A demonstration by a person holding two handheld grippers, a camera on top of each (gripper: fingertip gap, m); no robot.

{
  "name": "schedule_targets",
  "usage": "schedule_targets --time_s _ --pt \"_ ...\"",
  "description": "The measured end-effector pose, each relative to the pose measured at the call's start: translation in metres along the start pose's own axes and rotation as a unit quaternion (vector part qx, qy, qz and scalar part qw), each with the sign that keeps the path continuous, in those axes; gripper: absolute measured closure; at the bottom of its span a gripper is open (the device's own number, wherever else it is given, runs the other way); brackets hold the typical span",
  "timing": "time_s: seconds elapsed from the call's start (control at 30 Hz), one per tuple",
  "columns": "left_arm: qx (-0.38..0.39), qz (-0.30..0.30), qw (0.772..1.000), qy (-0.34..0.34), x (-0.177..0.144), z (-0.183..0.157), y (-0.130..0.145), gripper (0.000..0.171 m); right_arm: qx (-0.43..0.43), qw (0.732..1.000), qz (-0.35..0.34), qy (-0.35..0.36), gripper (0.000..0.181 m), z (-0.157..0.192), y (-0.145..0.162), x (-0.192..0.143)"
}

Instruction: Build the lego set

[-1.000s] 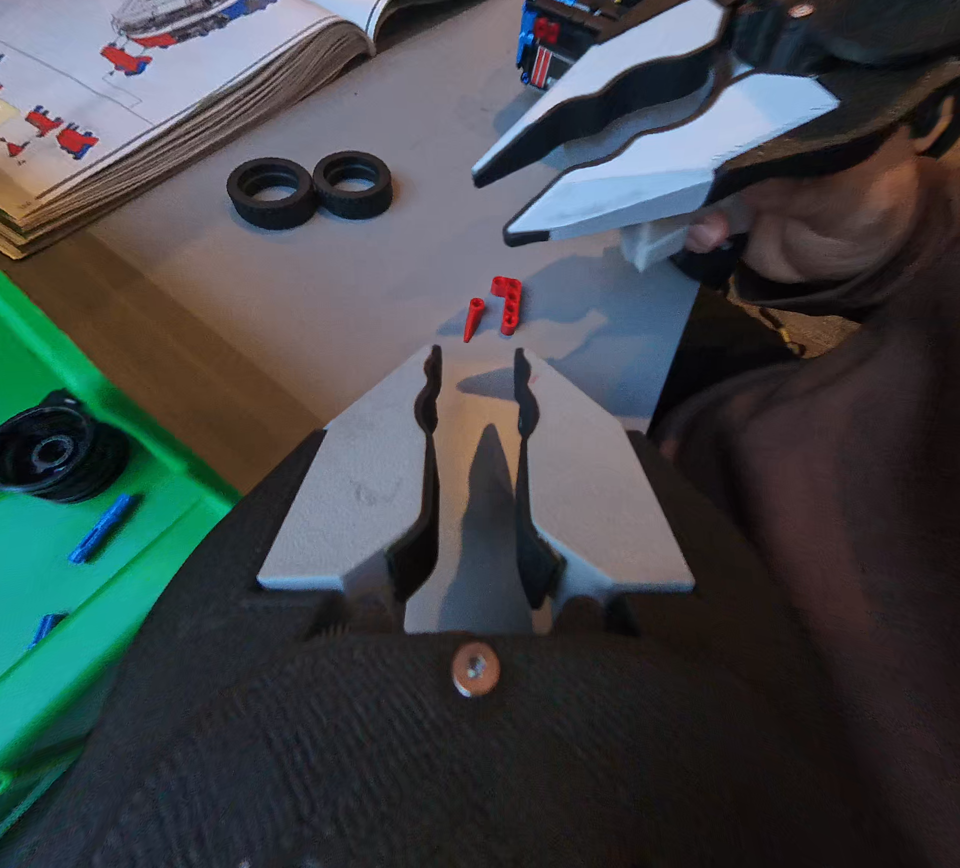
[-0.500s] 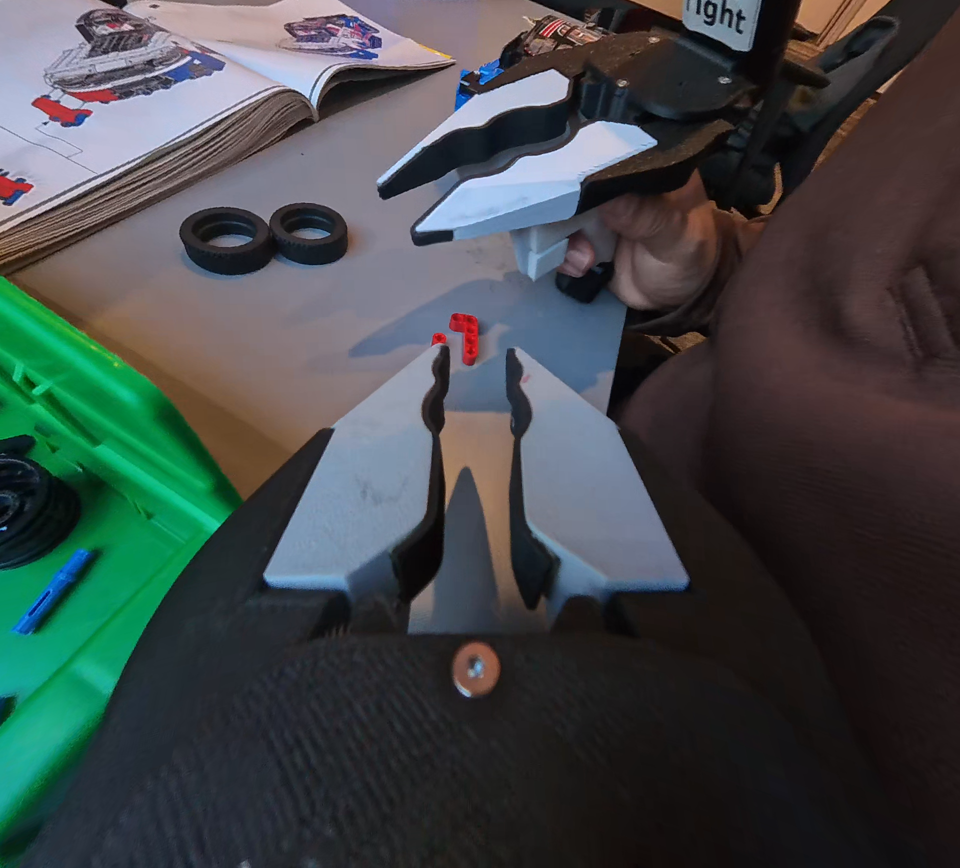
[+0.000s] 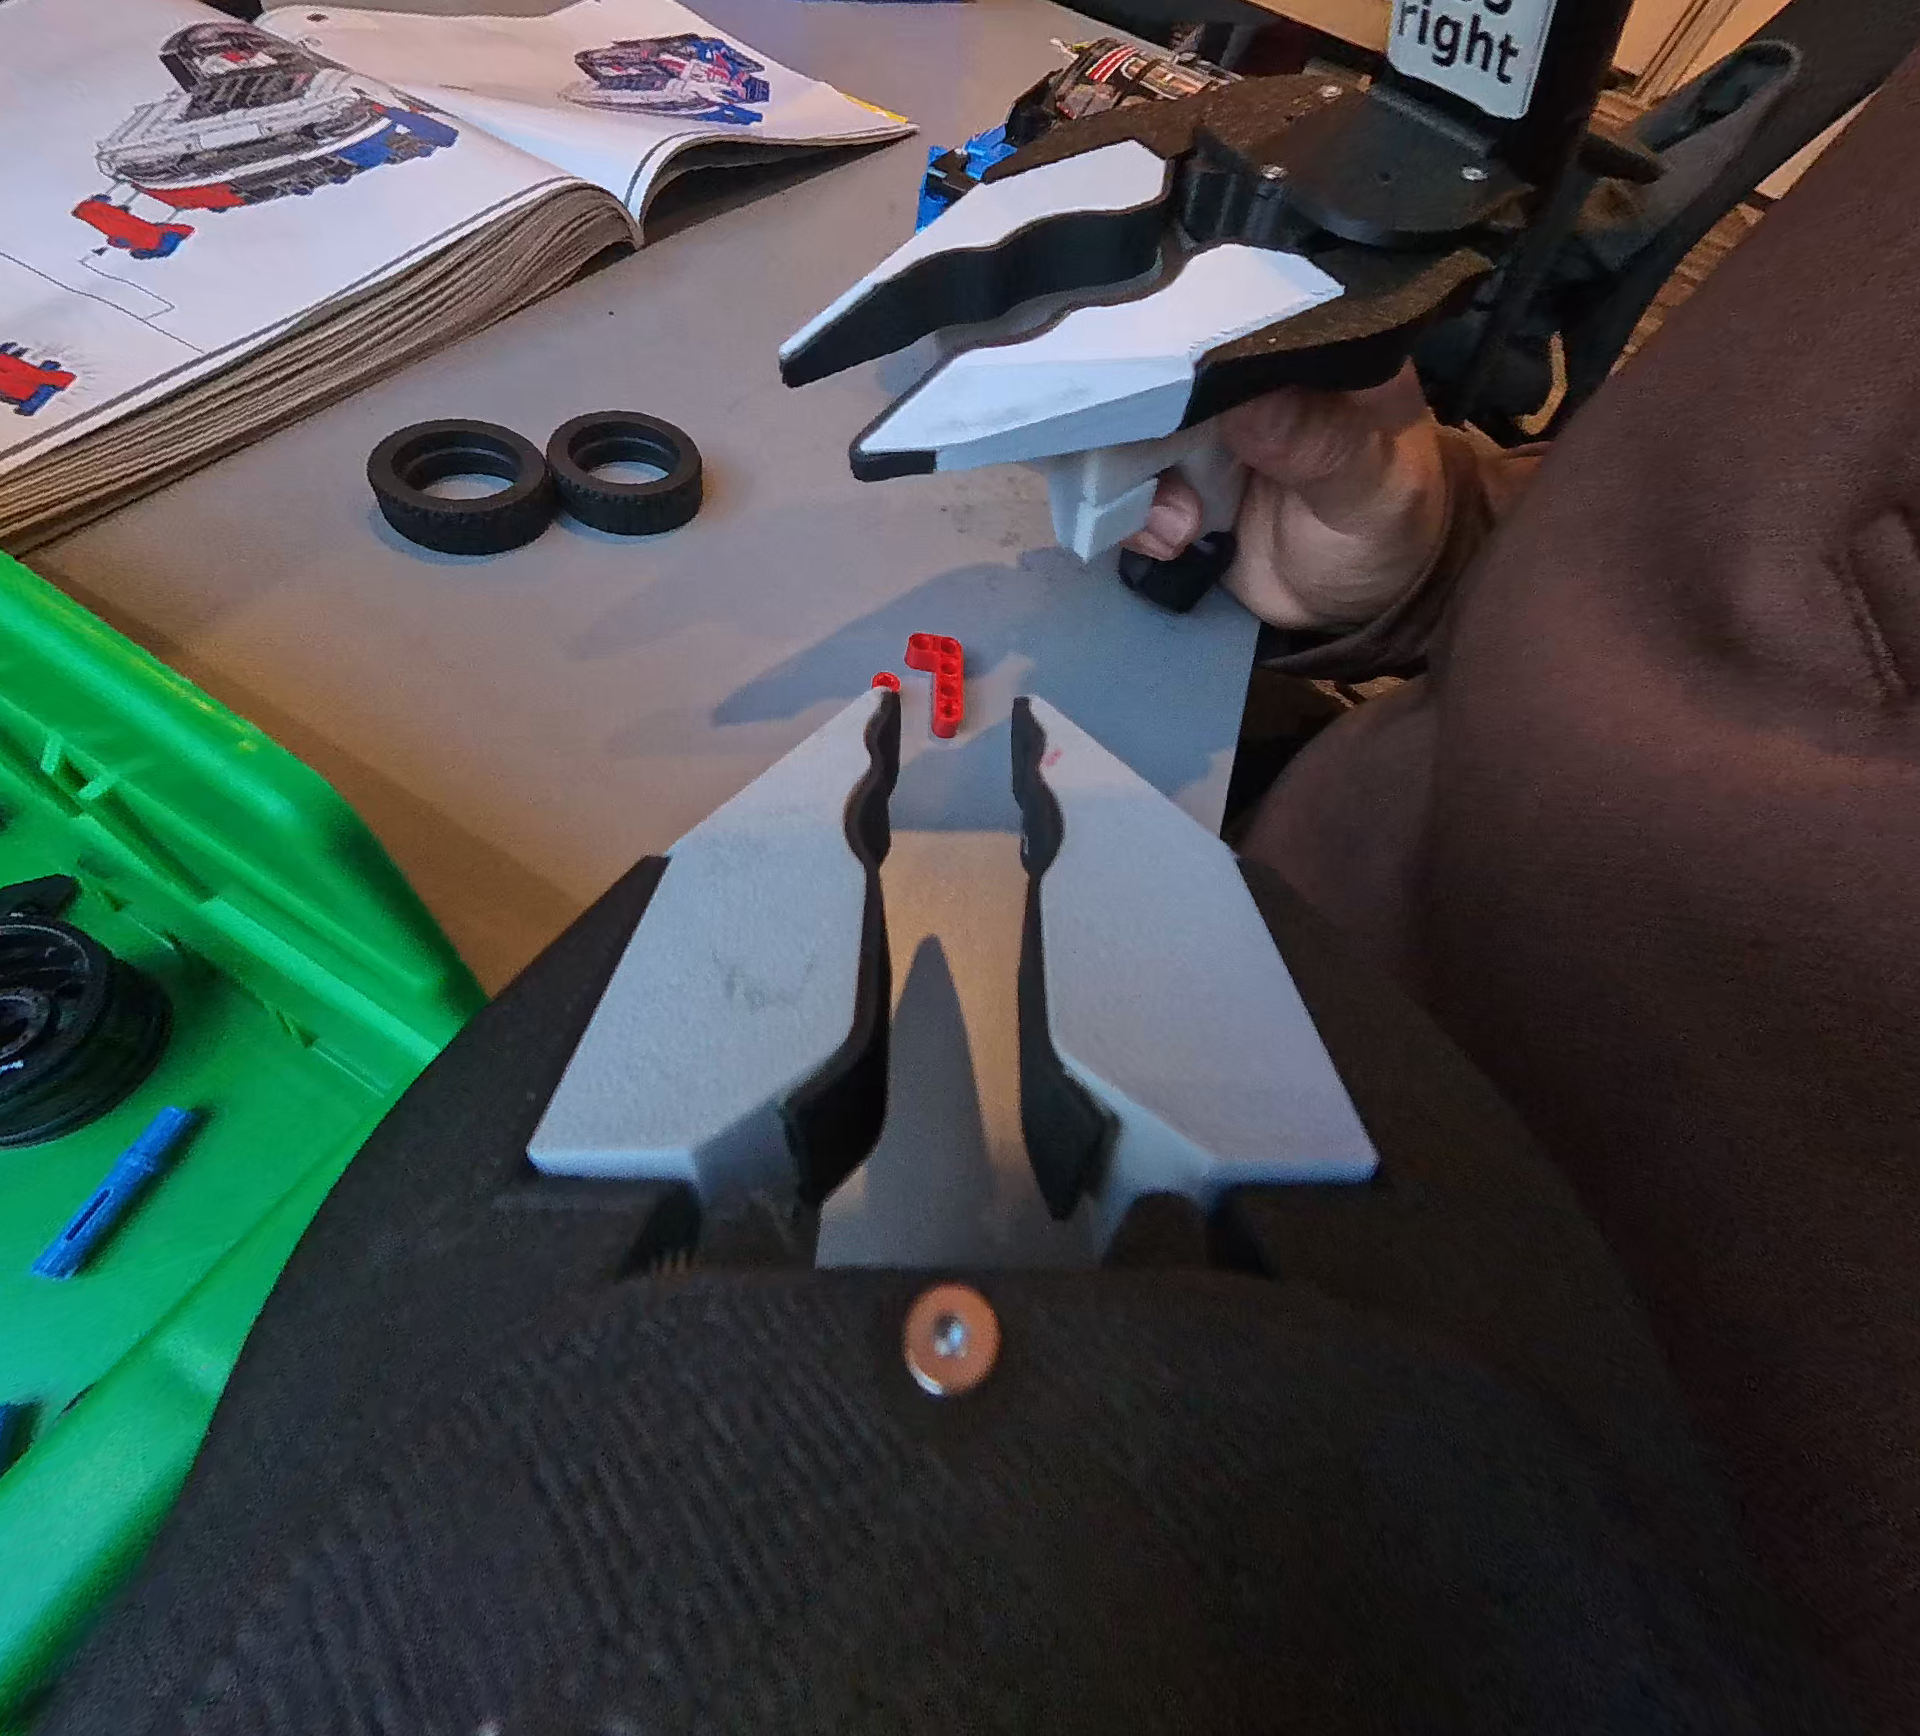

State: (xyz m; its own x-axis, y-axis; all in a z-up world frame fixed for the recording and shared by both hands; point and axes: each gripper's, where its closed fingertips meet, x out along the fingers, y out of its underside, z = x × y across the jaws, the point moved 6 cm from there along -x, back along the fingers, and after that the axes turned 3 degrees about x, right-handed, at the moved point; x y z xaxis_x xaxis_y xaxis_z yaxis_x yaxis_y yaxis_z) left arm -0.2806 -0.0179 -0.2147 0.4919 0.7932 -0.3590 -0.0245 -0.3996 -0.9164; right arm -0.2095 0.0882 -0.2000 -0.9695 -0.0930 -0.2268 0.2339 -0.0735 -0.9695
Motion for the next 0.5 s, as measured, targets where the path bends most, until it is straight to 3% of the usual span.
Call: schedule_targets --time_s 0.5 --pt "-0.001 -0.007 1.0 0.004 -0.0005 0.0002 -0.0013 0.154 -0.005 1.0 0.012 -0.005 0.154 0.002 0.0014 0.0034"
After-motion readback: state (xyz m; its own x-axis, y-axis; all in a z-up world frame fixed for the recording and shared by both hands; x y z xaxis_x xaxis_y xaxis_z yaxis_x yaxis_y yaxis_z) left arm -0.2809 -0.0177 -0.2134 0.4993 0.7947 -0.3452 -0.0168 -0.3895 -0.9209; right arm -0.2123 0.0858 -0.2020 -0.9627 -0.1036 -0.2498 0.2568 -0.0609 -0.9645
